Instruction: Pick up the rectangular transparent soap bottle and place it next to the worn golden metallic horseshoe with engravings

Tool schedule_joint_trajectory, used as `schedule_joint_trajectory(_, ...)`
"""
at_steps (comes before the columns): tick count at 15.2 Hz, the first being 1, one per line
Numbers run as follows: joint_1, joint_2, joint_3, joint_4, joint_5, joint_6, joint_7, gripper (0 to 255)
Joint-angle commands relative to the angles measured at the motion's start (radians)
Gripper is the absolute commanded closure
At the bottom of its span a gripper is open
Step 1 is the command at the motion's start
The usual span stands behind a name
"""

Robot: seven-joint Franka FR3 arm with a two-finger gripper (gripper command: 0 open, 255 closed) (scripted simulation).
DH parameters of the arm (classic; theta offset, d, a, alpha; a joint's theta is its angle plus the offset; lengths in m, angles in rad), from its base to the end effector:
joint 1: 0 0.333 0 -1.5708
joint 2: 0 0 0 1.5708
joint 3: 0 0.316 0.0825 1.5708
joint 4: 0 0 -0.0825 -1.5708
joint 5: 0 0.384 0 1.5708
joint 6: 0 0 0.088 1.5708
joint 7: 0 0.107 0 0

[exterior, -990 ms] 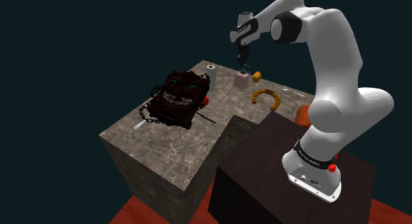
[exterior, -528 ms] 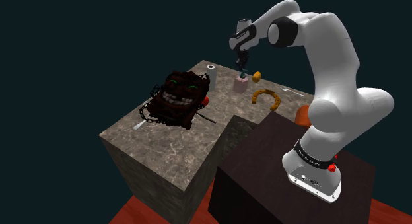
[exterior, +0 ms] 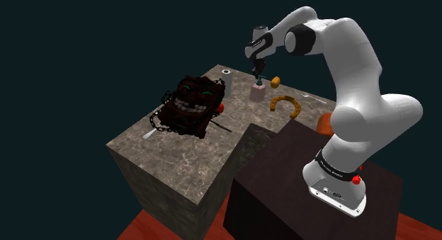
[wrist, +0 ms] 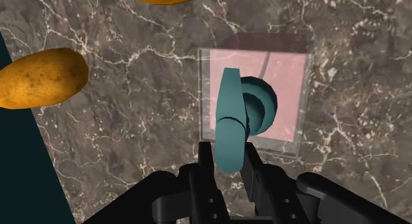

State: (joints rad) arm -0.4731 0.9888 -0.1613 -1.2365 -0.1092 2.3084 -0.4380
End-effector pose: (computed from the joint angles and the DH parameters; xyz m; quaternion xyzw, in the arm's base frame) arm 0.6320 -0.4259 0.1765 0.9929 -0.0239 -0.0154 0.1158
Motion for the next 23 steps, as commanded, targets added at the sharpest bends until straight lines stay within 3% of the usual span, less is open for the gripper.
schedule_joint_trajectory(1,0.0,0.014,0.001,-0.012,0.001,0.006,0.001,255)
schedule_joint_trajectory(7,-0.001,0.014,0.002,-0.012,0.0,0.006,0.001,255)
schedule_joint_trajectory(8,0.0,0.016,0.002,-0.011,0.0,0.007,0.002,0)
schedule_joint_trajectory(13,-0.001,0.014,0.002,-0.012,0.0,0.006,0.001,0)
schedule_joint_trajectory(17,0.02,-0.088,-0.002,-0.063,-0.004,-0.046,0.005,0)
schedule_joint_trajectory(23,0.02,-0.088,-0.002,-0.063,-0.004,-0.046,0.005,0)
